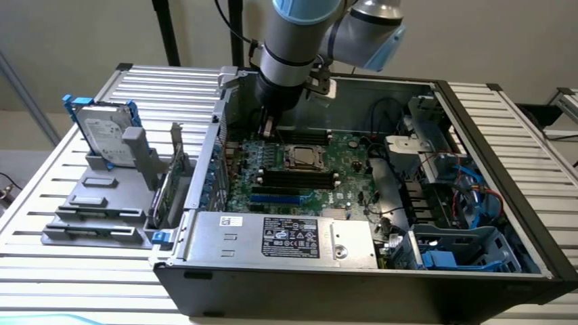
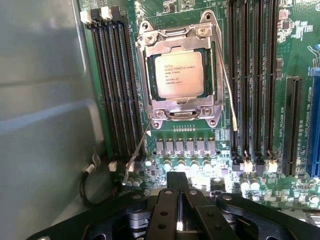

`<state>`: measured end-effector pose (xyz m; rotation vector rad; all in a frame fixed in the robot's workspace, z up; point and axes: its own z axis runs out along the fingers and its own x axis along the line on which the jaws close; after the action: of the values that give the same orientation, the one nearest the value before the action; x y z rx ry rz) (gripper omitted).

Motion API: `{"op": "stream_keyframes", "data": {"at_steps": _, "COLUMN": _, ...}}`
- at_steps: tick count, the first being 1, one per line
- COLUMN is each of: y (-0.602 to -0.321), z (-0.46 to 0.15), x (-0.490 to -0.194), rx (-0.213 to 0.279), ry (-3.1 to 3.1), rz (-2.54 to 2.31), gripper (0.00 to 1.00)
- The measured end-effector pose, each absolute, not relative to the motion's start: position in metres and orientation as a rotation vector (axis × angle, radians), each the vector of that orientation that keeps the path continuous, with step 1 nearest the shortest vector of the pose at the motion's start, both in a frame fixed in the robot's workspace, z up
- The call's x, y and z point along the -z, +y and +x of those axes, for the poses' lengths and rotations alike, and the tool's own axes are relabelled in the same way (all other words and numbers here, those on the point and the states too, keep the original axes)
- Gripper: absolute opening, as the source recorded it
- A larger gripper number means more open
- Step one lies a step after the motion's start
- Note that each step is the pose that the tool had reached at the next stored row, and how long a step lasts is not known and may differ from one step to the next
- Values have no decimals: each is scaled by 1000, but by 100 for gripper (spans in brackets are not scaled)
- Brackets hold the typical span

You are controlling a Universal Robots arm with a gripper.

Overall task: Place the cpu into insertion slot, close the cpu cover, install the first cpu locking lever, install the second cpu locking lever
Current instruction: 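Install the first cpu locking lever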

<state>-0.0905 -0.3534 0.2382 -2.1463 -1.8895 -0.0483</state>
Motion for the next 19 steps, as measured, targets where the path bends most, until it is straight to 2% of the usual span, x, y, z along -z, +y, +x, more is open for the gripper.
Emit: {"op": "stream_keyframes", "data": {"at_steps": 19, "y": -353, "z": -94, "x": -239, "rx": 101, "ry": -1663, "rz": -2275, "gripper": 11}}
